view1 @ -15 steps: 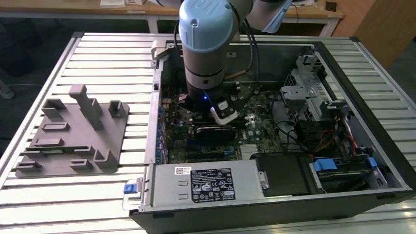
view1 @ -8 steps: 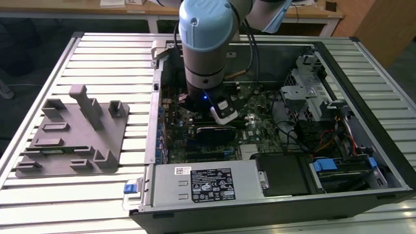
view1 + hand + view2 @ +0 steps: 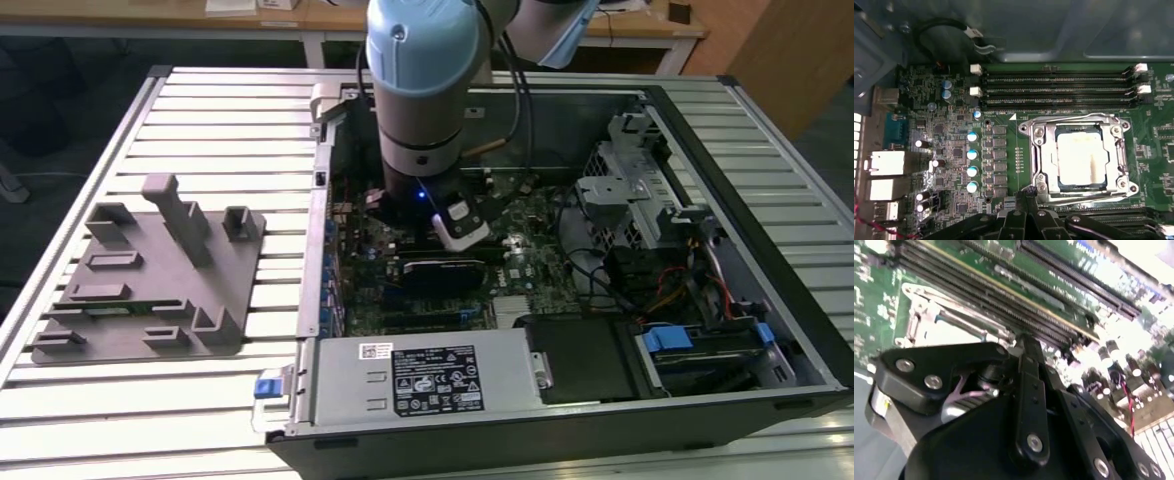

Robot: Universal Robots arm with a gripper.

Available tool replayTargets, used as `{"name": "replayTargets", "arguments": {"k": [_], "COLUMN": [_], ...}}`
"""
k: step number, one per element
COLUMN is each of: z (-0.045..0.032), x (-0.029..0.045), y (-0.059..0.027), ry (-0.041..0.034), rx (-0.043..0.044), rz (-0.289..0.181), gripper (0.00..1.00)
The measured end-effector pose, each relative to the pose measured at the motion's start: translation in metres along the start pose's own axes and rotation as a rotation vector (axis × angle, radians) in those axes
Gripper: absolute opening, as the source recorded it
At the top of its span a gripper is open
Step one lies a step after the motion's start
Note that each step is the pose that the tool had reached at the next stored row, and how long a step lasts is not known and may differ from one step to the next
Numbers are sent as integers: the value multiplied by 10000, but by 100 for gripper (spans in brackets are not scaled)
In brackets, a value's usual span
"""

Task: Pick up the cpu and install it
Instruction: 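Install the second cpu locking lever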

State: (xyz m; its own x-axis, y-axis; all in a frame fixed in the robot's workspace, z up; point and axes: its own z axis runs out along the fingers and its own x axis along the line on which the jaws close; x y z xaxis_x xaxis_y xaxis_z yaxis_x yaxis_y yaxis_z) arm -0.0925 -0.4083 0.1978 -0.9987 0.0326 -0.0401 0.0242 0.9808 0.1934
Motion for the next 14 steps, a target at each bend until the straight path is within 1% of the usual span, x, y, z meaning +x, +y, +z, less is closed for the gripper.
{"name": "replayTargets", "arguments": {"k": [9, 12, 14], "z": [-240, -296, -307], "x": [-10, -12, -16], "y": [60, 72, 75], "ry": [0, -2, -6], "rx": [6, 27, 68], "rz": [0, 1, 5], "gripper": [11, 11, 11]}}
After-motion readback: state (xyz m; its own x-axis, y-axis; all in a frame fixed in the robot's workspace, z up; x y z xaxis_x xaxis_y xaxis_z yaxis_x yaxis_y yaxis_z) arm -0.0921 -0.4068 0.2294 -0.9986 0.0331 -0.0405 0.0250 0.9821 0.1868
